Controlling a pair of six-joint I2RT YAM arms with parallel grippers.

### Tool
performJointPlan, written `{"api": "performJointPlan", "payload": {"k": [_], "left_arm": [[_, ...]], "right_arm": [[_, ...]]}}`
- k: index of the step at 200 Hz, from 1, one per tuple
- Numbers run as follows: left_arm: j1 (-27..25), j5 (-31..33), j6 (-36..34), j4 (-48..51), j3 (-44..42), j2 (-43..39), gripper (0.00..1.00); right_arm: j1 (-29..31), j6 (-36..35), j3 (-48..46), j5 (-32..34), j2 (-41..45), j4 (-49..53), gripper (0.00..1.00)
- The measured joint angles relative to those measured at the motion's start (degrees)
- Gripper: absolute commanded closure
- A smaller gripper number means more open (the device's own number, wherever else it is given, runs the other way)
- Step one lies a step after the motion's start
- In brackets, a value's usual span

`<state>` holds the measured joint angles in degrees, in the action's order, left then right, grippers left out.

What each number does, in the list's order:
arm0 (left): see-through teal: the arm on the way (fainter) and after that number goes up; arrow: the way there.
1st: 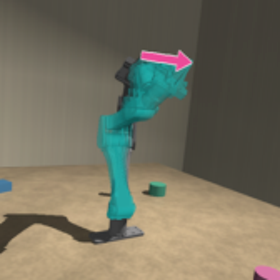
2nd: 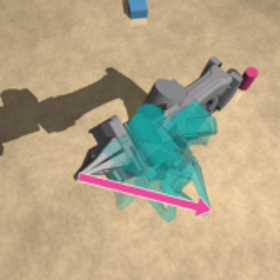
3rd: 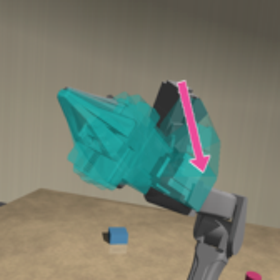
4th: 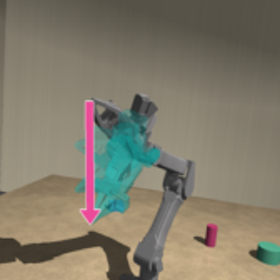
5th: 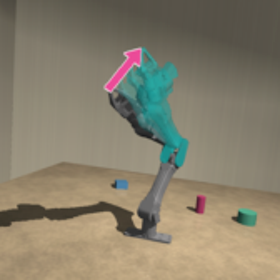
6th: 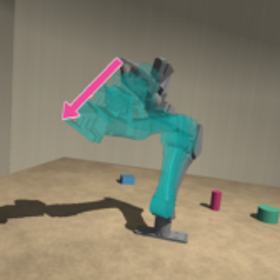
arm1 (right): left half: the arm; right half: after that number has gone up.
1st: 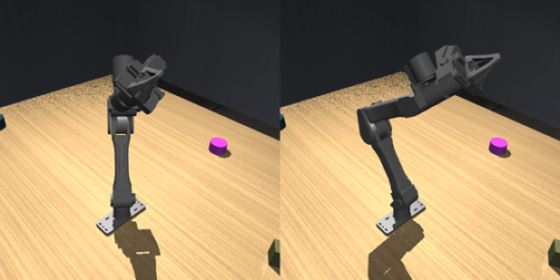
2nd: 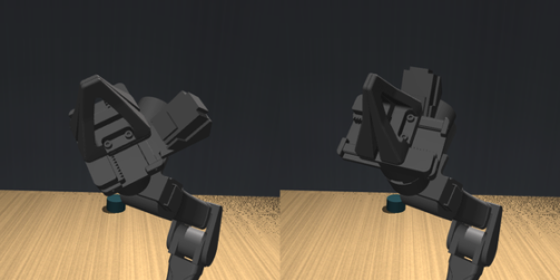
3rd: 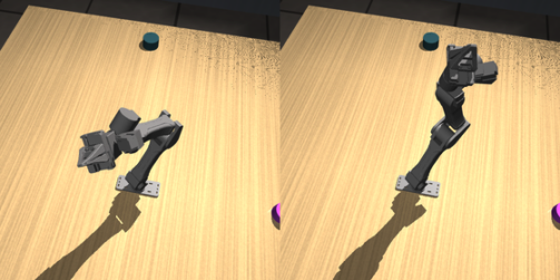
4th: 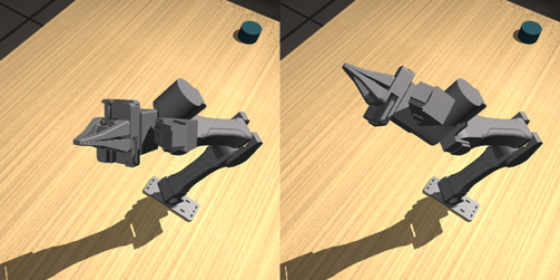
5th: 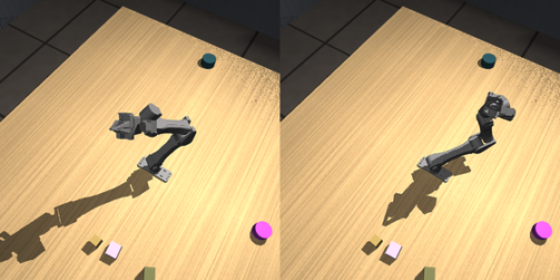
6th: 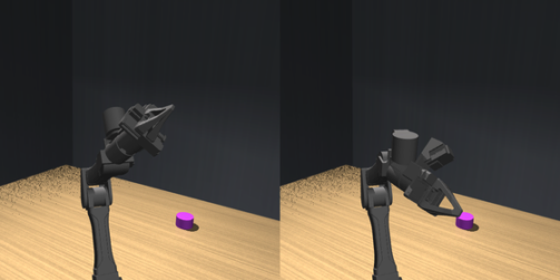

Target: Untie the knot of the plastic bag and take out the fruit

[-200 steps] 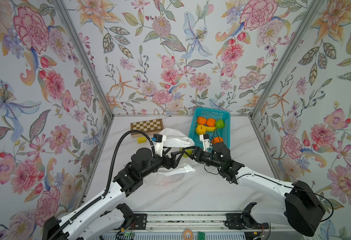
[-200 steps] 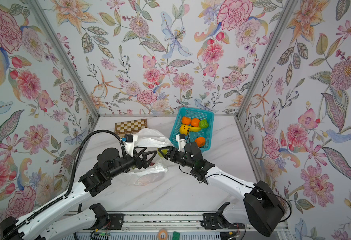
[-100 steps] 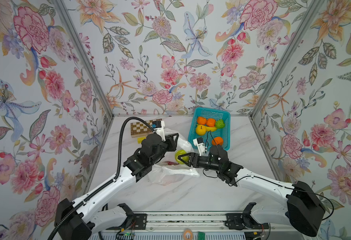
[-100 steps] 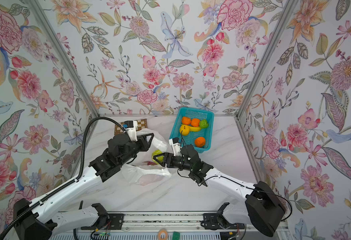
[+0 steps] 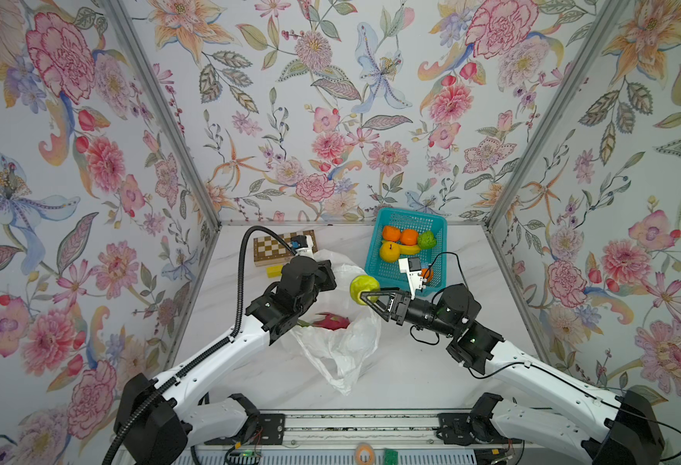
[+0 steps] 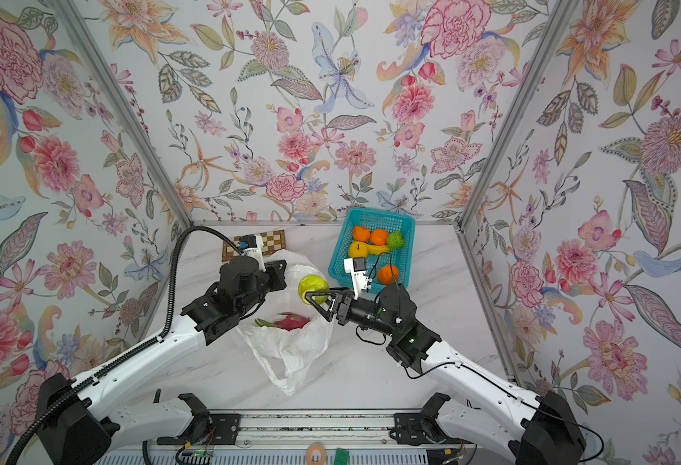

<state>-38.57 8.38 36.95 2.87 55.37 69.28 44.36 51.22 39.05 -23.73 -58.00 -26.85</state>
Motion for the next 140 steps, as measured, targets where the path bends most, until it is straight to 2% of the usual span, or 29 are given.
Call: {"api": "performJointPlan", "payload": {"k": [43, 53, 70, 80, 103, 119, 140], "left_arm": [[0.0, 0.0, 0.0, -0.1, -0.4, 0.0, 0.92], [0.0, -0.1, -0.4, -0.1, -0.4, 0.0, 0.82], [0.0, -2.5, -3.2, -1.4, -0.7, 0.0, 0.41], [0.2, -5.6, -5.7, -3.2, -1.4, -0.1, 0.27], [0.3, -12.9, -10.4, -8.2, -3.6, -1.3, 0.11], [0.3, -17.2, -12.6, -10.8, -3.7, -2.1, 0.06], [0.5, -24.8, -13.5, -11.4, -1.0, -2.0, 0.04]], "right_arm": [[-3.7, 0.9, -0.2, 4.0, 1.4, -1.7, 0.23], [-5.0, 1.6, -0.2, 4.9, 1.4, -1.7, 0.23], [-7.1, 2.4, 0.0, 6.5, 1.2, -1.2, 0.24], [-8.0, 3.0, 0.6, 7.2, 0.7, -0.8, 0.24], [-8.8, 3.5, 1.9, 8.0, -1.0, -0.6, 0.26], [-8.8, 4.0, 1.9, 8.1, -1.7, -0.3, 0.27], [-8.8, 4.3, 1.9, 9.3, -2.0, 1.7, 0.27]]}}
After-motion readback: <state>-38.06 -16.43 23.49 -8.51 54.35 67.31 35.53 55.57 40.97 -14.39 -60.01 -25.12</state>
